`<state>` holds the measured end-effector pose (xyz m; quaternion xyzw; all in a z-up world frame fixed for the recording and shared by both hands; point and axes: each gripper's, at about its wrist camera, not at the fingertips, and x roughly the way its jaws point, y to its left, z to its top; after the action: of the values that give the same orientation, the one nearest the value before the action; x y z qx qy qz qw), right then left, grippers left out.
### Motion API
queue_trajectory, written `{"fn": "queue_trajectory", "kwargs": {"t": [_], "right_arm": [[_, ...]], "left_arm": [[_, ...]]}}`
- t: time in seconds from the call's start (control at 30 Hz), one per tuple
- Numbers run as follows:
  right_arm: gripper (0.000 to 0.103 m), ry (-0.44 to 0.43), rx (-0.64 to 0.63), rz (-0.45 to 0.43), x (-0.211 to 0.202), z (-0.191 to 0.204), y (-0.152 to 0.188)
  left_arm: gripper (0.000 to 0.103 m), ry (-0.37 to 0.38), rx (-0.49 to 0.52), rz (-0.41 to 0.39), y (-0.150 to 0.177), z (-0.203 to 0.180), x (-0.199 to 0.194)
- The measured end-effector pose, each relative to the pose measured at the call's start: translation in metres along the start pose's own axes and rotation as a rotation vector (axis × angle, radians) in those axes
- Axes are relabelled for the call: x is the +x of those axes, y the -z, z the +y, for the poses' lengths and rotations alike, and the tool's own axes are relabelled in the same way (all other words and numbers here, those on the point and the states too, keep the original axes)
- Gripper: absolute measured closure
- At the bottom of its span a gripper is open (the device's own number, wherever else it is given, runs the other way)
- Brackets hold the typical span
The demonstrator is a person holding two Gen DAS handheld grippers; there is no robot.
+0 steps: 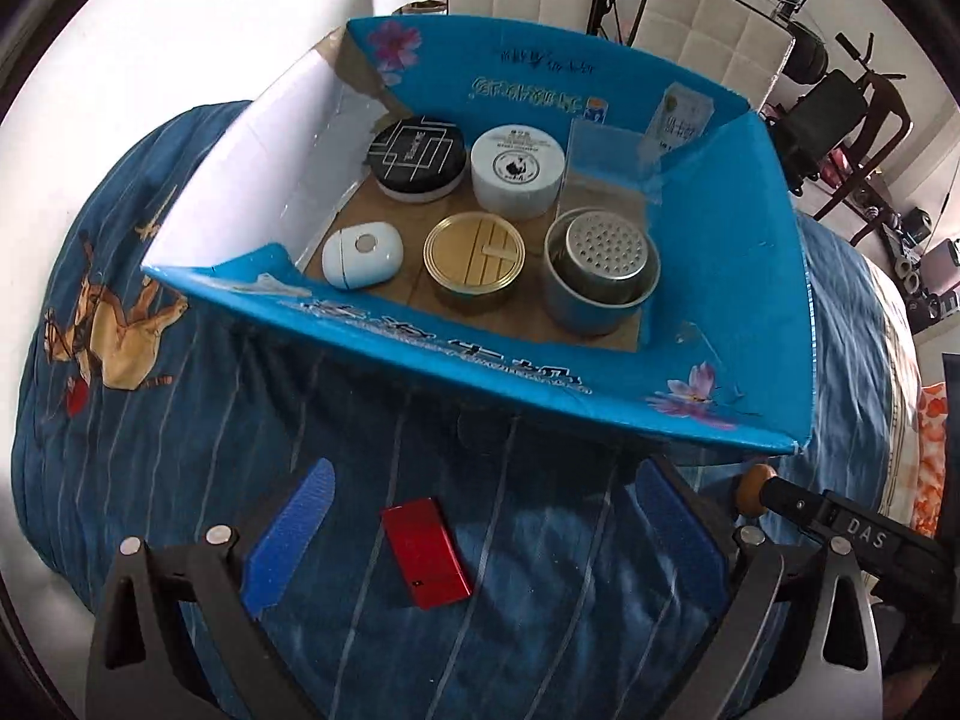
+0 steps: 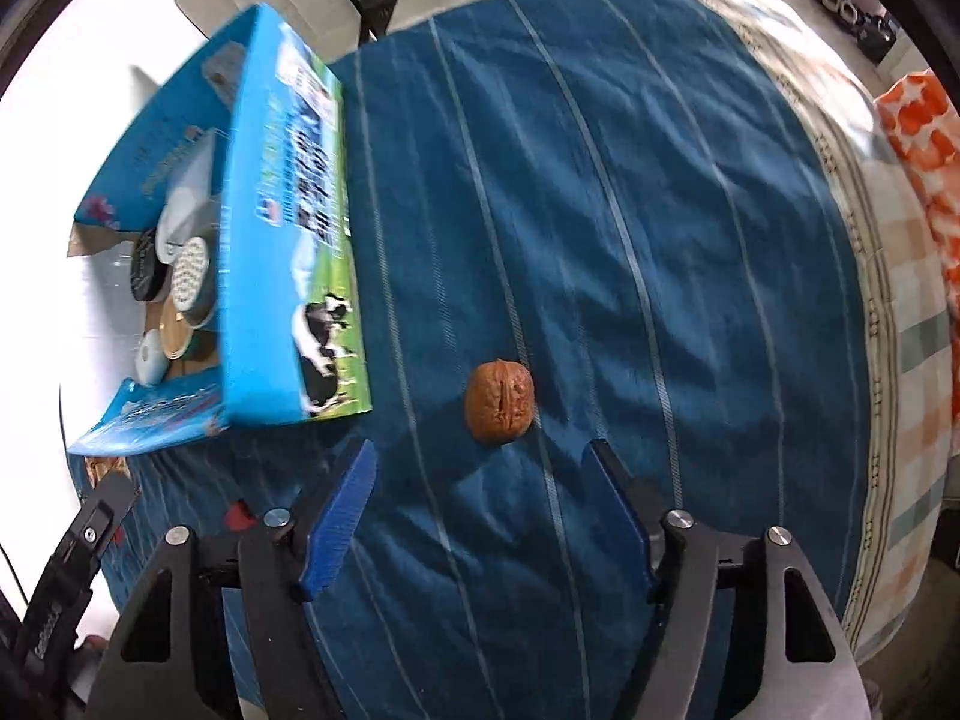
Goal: Organize rigid objects
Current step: 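Reach to the walnut and grasp it with the right tool, then grasp the red block with the left tool while the right tool holds the walnut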
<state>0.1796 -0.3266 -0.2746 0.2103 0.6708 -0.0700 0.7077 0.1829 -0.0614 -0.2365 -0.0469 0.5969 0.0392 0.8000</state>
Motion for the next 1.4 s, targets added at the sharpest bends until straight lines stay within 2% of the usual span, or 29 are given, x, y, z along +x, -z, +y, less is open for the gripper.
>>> {"fn": "queue_trajectory", "kwargs": {"t": [0.07,0.17,0.2,0.23,0.37,0.53,0.63,0.73,0.8,0.83,0.87,0.9,0.93,1.03,1.1,1.13,1.17,1.33,1.4], "right_arm": [[0.036,0.002,0.007,0.033,0.023,-0.006,-0.008],[0.048,-0.003,0.012,0.060,0.048,-0.010,-0.016],[0.062,-0.003,0.011,0.076,0.055,-0.010,-0.017],[0.067,0.003,0.009,0.089,0.059,-0.010,-0.018],[0.067,0.021,-0.025,0.084,0.058,-0.003,-0.010],[0.067,-0.030,-0.112,0.111,0.050,0.022,0.031],[0.067,-0.042,-0.167,0.120,0.053,0.039,0.057],[0.067,-0.049,-0.170,0.129,0.059,0.048,0.072],[0.067,-0.058,-0.162,0.142,0.063,0.051,0.075],[0.067,-0.056,-0.164,0.143,0.064,0.056,0.076],[0.067,-0.053,-0.172,0.136,0.063,0.059,0.078],[0.067,-0.046,-0.182,0.130,0.061,0.063,0.078],[0.067,-0.038,-0.189,0.122,0.060,0.066,0.080],[0.067,-0.025,-0.188,0.117,0.058,0.076,0.078],[0.067,-0.022,-0.176,0.120,0.059,0.078,0.079],[0.067,-0.020,-0.174,0.121,0.059,0.079,0.079],[0.067,-0.019,-0.177,0.121,0.060,0.079,0.080],[0.067,-0.008,-0.206,0.116,0.061,0.087,0.090],[0.067,-0.013,-0.201,0.128,0.067,0.092,0.094]], "left_arm": [[0.000,-0.005,-0.012,0.024,0.003,0.000,0.009],[0.000,-0.008,-0.031,0.049,0.006,0.002,0.016],[0.000,-0.003,-0.036,0.057,0.007,0.004,0.018],[0.000,0.002,-0.040,0.067,0.008,0.006,0.019],[0.000,0.047,-0.089,0.128,0.013,0.029,0.027],[0.000,0.097,-0.207,0.201,0.031,0.071,0.040],[0.000,0.097,-0.222,0.269,0.040,0.079,0.054],[0.000,0.107,-0.200,0.295,0.041,0.075,0.066],[0.004,0.094,-0.162,0.307,0.040,0.068,0.074],[0.010,0.088,-0.147,0.312,0.040,0.065,0.078],[0.020,0.080,-0.131,0.317,0.040,0.062,0.082],[0.025,0.070,-0.114,0.325,0.040,0.058,0.085],[0.036,0.060,-0.098,0.333,0.042,0.055,0.089],[0.043,0.022,-0.032,0.308,0.045,0.047,0.089],[0.055,0.020,0.011,0.299,0.047,0.047,0.085],[0.066,0.033,0.029,0.301,0.047,0.048,0.083],[0.070,0.032,0.042,0.306,0.047,0.051,0.082],[0.072,0.061,0.037,0.319,0.042,0.072,0.080],[0.071,0.060,0.066,0.324,0.041,0.072,0.080]]}}
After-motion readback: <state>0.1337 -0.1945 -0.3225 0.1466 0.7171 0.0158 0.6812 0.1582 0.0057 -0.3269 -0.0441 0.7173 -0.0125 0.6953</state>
